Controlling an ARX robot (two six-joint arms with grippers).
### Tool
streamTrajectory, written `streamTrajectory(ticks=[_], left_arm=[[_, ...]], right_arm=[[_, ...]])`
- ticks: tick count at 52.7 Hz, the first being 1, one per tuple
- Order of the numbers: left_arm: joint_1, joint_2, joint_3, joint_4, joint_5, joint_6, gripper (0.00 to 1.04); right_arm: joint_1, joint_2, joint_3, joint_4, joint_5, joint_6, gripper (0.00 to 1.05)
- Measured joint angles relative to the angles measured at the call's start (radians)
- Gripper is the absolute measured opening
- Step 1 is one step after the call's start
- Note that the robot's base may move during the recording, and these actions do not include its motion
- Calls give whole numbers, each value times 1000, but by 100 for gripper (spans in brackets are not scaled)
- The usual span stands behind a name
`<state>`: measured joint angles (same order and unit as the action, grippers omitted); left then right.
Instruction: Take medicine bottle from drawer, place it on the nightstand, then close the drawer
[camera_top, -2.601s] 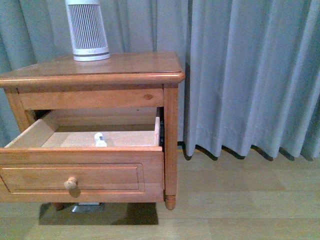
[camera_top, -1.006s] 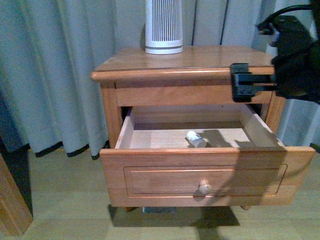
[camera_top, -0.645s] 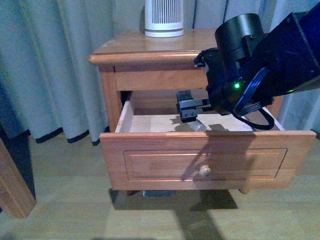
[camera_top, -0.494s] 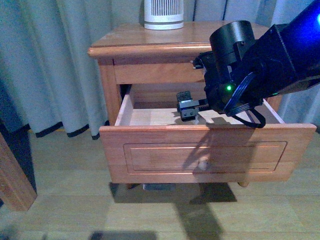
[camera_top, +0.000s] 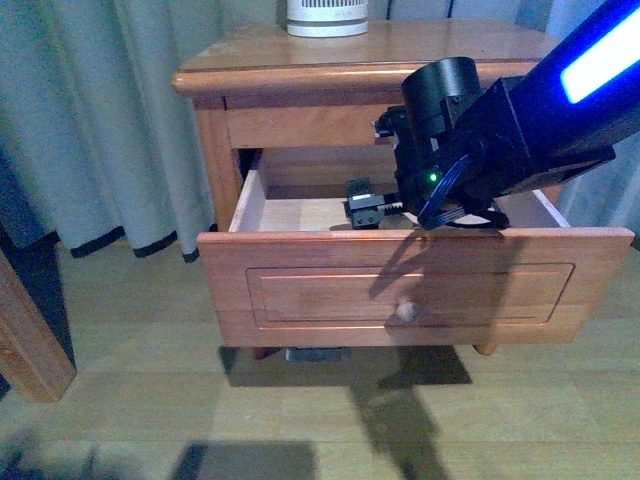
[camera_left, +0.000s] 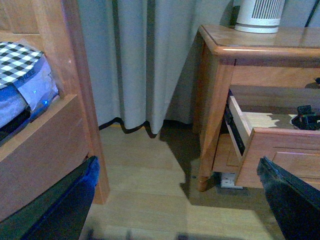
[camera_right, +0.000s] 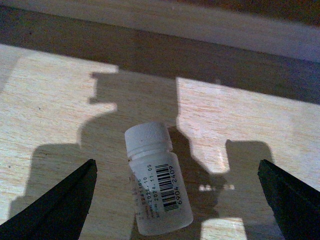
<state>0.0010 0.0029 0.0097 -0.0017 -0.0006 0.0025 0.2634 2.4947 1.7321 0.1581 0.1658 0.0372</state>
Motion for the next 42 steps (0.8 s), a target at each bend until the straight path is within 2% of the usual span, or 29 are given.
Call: streamTrajectory(ticks=[13,26,34,38,42], left_arm=[[0,0,0,0,0,0,98],[0,0,0,0,0,0,98],[0,0,0,0,0,0,98],[0,0,0,0,0,0,98],[0,0,0,0,0,0,98]], right_arm=[[8,64,67,-33,-2,36,98],[14,75,83,-32,-21,55,64],[14,76,82,-19,-23,54,39],[14,76,79,-16,-25,53,31],[14,76,76,-11,-25,53,30]])
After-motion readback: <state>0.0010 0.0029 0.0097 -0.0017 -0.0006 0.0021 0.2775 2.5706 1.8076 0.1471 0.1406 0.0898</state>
